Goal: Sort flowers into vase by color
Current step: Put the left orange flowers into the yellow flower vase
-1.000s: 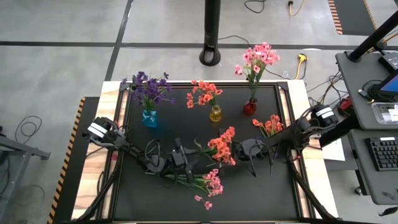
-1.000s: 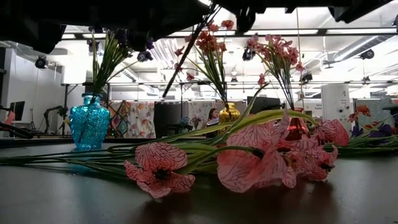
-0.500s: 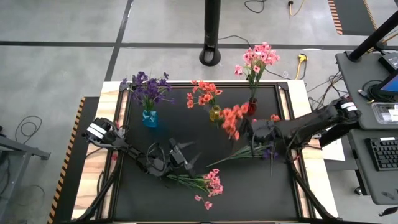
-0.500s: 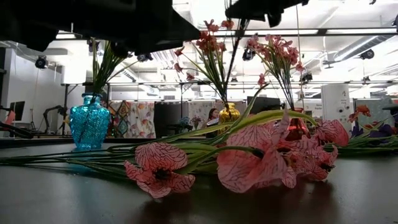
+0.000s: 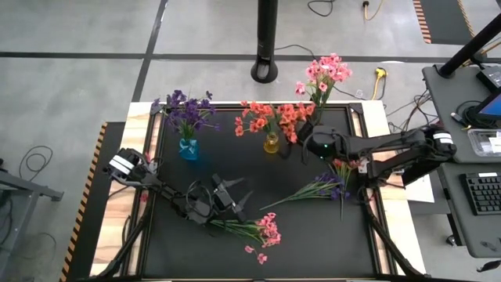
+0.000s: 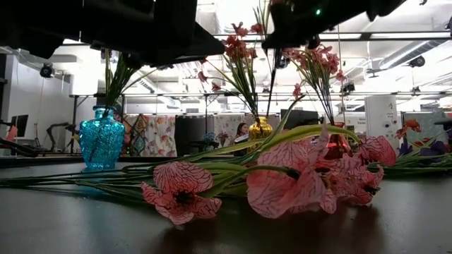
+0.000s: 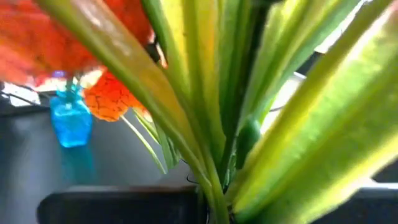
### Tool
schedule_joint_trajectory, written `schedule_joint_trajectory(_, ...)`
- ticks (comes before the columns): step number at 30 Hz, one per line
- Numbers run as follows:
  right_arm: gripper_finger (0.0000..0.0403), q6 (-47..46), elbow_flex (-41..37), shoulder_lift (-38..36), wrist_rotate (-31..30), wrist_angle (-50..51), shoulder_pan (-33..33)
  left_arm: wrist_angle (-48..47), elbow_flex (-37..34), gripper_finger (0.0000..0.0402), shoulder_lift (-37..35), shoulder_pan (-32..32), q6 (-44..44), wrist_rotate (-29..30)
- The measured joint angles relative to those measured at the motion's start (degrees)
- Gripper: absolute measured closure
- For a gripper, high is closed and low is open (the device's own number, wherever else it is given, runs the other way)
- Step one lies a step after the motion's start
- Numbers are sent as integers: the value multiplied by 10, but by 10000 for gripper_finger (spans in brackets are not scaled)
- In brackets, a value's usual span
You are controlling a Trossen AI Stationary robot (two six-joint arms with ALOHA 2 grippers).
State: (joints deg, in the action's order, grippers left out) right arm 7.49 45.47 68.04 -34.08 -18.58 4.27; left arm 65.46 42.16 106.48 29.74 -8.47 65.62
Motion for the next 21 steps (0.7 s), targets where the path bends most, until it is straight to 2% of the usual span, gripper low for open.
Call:
schedule_joint_trajectory(7,385,-37,-1,15,14,-1,18,0,-4,174,0,-1,0,0)
schedule_joint_trajectory(21,385,-20,23,5,15,-3,18,0,-7,174,0,-1,0,0)
